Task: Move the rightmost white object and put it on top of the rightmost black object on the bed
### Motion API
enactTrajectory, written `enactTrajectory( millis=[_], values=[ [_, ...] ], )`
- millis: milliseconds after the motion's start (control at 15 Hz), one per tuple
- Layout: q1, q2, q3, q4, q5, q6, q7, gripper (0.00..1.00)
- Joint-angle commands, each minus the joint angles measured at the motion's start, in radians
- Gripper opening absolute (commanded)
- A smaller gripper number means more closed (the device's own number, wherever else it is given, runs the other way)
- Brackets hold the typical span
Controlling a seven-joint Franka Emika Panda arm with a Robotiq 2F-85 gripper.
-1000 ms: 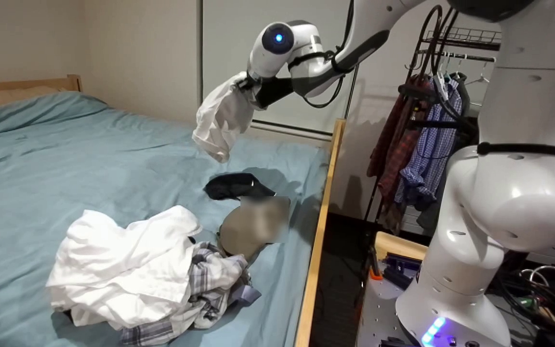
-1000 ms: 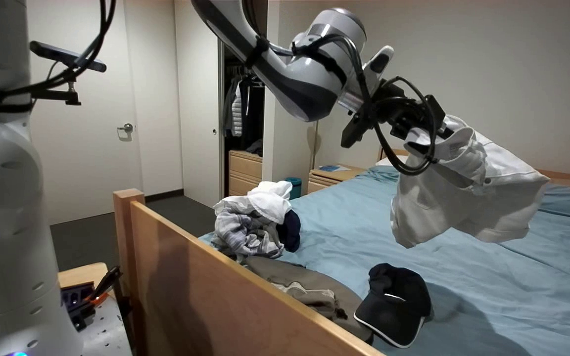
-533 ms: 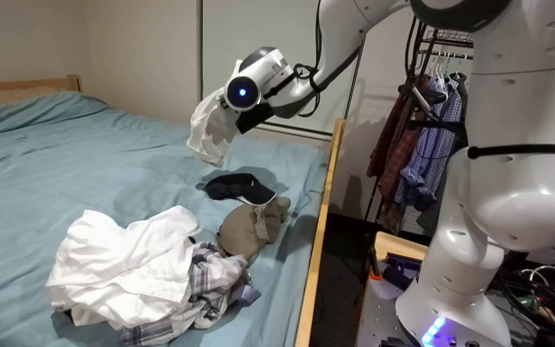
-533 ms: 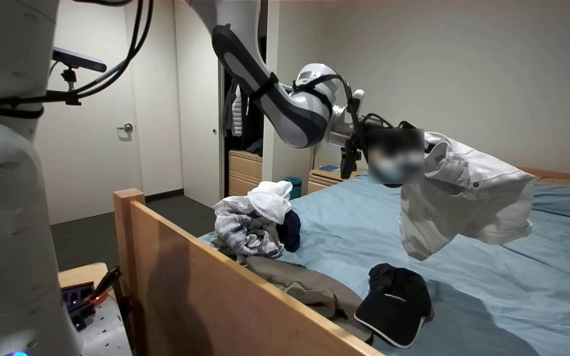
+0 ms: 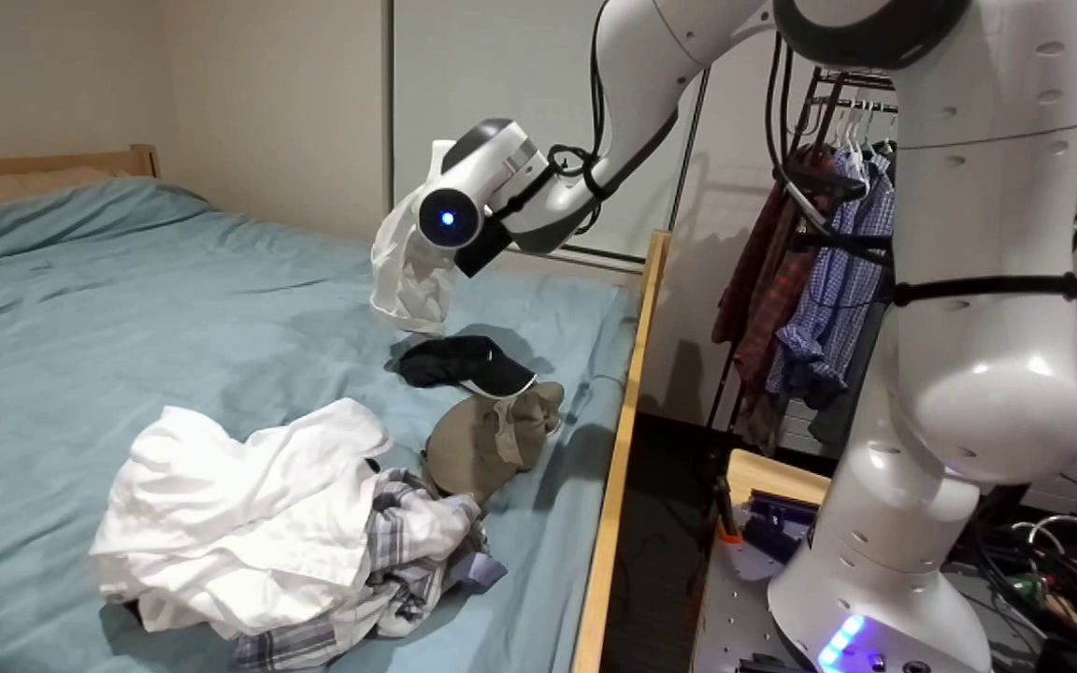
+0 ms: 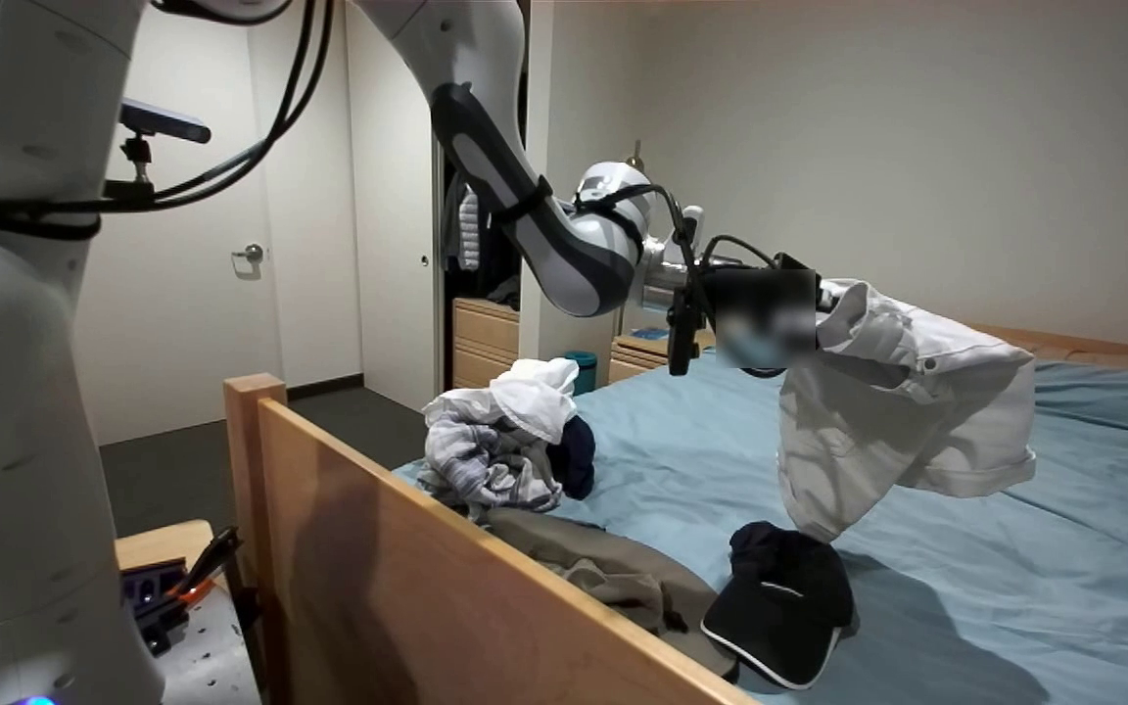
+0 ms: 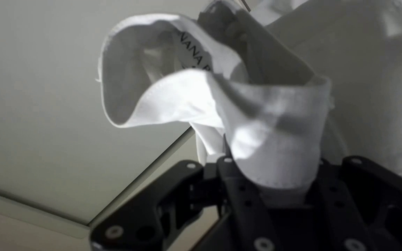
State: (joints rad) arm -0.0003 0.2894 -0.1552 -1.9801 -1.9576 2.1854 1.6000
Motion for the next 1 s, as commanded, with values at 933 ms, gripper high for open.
enactTrajectory(
  millis=[933],
  values=[
    [-0.218,0.176,0.106,-0.144,-0.067,0.351,-0.14,0.1]
  ],
)
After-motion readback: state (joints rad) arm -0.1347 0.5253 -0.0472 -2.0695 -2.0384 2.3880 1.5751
